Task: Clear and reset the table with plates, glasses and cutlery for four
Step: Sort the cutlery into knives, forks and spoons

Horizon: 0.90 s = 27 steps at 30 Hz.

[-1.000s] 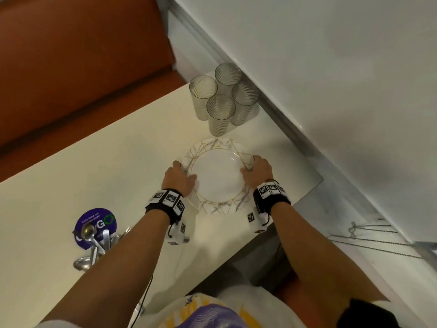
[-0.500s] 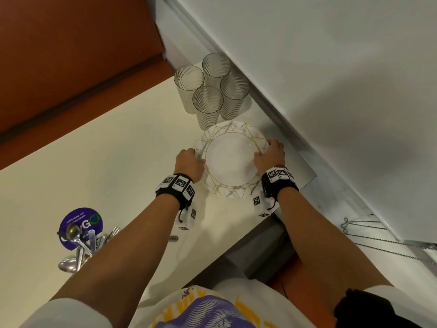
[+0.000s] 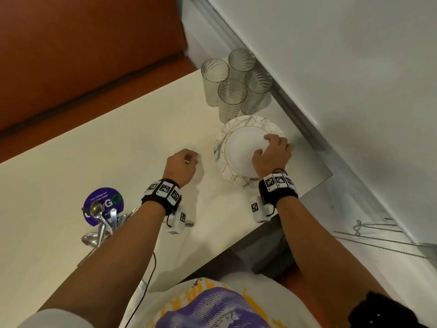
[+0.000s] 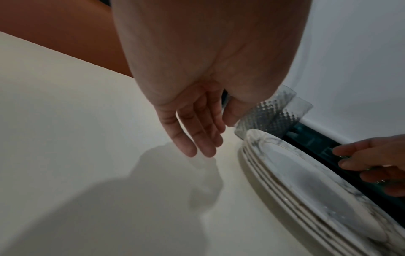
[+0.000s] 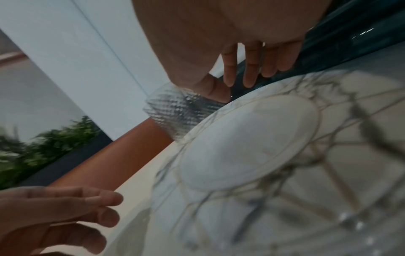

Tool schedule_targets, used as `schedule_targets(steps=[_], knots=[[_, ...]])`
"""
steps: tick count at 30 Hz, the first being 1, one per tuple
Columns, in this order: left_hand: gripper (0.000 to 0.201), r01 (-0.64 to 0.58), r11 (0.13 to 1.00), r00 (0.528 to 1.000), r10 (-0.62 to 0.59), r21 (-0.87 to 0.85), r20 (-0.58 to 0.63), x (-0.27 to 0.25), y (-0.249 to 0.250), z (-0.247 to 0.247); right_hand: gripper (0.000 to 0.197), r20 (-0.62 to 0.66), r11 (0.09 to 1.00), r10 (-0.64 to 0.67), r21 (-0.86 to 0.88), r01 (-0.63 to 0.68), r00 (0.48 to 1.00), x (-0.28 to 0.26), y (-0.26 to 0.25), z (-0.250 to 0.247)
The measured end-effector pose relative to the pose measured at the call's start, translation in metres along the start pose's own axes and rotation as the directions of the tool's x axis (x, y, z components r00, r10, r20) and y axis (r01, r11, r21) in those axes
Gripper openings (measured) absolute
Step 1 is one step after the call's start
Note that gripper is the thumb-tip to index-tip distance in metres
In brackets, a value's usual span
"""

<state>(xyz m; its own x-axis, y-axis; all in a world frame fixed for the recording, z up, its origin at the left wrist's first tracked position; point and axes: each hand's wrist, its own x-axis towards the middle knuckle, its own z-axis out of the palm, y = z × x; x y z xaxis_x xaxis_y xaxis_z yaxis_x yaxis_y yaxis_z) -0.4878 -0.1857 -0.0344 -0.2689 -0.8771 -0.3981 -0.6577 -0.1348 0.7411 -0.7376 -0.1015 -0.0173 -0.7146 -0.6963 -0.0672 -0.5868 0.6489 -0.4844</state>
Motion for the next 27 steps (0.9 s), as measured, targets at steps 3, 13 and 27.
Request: schedule_targets(steps=[3,13,27], knots=[[0.021,0.026,0.999,0.996,-0.030,-0.045,-0.081,-0.026,-0.031,-0.029,0.039,0.063,0.988,-0.140,0.070,0.136,0.988,-0.033,-0.030,0.020],[0.021,0.117,0.977,0.939,-0.166,-0.176,-0.301,-0.136,-0.153,-0.122,0.025,0.417,0.893,-0.434,0.317,0.319,0.799,-0.180,-0.123,0.105],[0.008,0.142,0.981,0.938,-0.176,-0.133,-0.299,-0.213,-0.251,-0.169,0.017,0.593,0.805,-0.565,0.242,0.542,0.574,-0.296,-0.186,0.153]])
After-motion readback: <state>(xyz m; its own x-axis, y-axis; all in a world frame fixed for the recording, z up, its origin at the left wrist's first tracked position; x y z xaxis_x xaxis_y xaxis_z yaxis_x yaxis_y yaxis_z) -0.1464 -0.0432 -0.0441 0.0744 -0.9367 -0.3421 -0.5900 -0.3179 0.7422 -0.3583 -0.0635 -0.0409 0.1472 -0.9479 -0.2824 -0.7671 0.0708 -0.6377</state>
